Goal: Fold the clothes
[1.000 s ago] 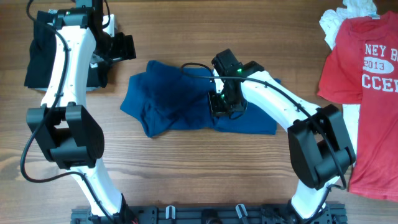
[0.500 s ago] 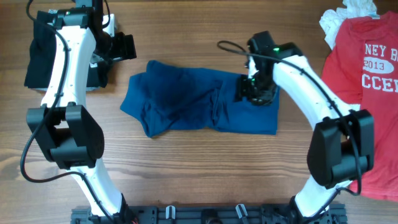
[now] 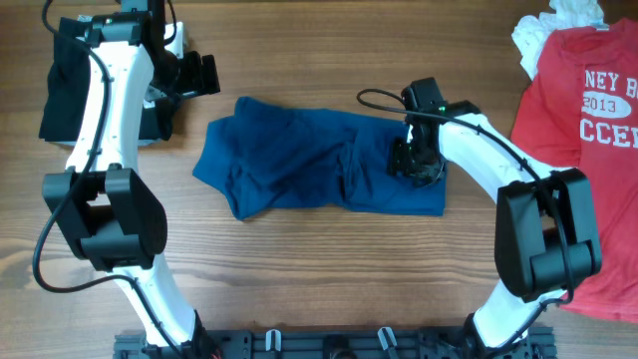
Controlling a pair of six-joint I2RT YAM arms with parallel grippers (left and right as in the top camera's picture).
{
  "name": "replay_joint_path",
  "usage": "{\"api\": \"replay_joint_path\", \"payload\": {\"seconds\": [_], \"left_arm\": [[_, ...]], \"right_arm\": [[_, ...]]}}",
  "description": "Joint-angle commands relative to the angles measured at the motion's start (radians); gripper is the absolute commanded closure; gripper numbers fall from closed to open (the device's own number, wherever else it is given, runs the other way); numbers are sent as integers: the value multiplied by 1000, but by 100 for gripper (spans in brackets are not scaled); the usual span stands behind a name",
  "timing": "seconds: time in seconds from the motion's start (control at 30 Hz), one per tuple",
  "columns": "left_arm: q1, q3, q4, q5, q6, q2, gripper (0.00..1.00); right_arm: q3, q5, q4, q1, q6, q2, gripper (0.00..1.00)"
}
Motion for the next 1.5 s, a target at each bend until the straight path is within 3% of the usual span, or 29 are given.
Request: {"api": "replay_joint_path", "payload": {"seconds": [0.0,0.2,0.37,0.47,0.67,0.77,0.87,1.2,1.47], "left_arm": [[-3,-5,0,11,13,-6,5],[-3,-5,-5,12,13,-6,4],[-3,-5,-8,11,13,-6,1],[-3,-5,-18,11,14,-6,0],[7,-10,-74,12,96,-6,0],[8,-69,-73,102,234,-6,0],[8,-222,1,192,410,-5,0],[6,-488,320,246,409,-5,0],[5,-598,401,316,409,-5,1]], "right_arm": [[-26,136,42,-15,2,16,32],[-26,161,132,-116,-33,75,25],[-18,81,163,-195,-141,85,16],[14,36,137,-193,-156,61,16],[198,-85,-72,-190,-226,-124,1],[231,-87,-126,-190,-237,-225,0],[231,-86,-164,-190,-237,-284,1],[230,-86,-186,-190,-209,-283,2],[230,-83,-161,-190,-183,-283,2]]}}
